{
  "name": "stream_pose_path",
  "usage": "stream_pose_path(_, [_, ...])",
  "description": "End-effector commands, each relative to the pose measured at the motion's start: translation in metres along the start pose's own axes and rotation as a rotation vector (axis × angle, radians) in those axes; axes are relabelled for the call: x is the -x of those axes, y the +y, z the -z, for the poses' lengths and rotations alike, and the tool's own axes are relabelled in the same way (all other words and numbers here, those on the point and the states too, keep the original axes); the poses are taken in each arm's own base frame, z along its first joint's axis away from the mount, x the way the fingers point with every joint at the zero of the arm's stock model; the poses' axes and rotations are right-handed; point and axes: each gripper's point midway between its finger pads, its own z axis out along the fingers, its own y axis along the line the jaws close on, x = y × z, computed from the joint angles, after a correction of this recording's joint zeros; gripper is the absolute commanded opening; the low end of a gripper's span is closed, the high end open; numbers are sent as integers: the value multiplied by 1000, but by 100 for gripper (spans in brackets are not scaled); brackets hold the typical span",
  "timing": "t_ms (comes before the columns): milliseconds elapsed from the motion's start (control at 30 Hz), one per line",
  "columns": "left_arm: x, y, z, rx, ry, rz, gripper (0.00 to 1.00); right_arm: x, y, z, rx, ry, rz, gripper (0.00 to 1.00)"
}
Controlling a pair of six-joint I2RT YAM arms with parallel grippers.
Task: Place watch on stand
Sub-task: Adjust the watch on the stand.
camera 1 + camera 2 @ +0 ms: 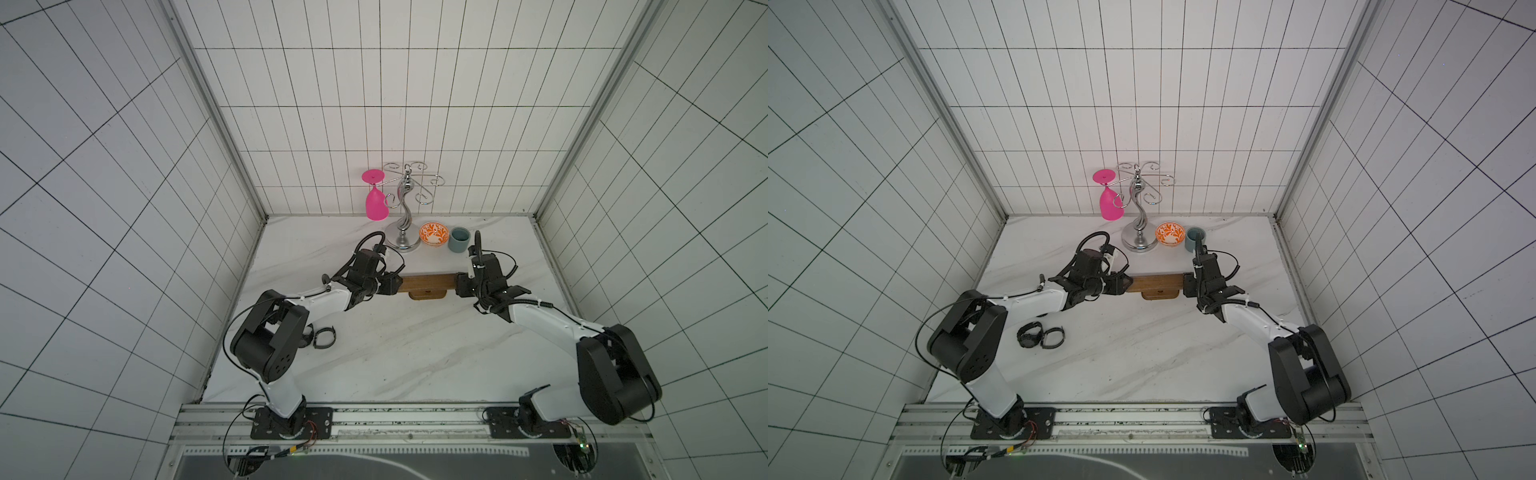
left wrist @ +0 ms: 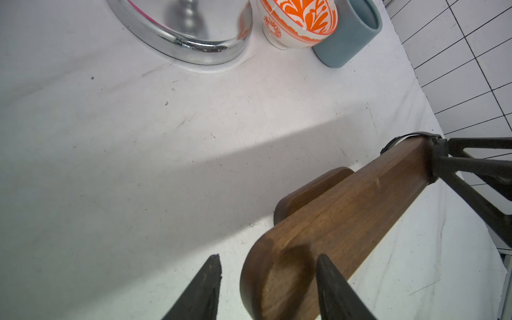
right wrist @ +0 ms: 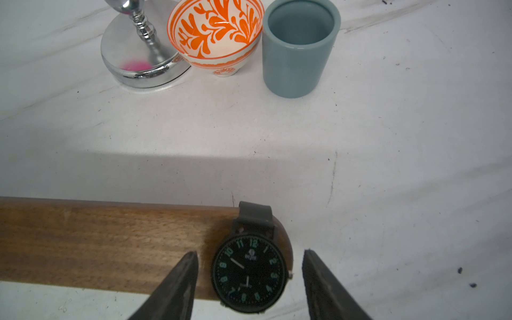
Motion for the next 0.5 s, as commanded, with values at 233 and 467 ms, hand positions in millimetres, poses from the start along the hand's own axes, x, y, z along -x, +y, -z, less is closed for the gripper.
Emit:
stream_pose_path(233, [5, -18, -3, -33, -10, -12, 45, 33, 16, 4, 1, -44, 38, 50])
stream_pose_path(467, [8, -21, -8, -36, -8, -16, 43, 31, 30, 2, 9, -39, 75, 50])
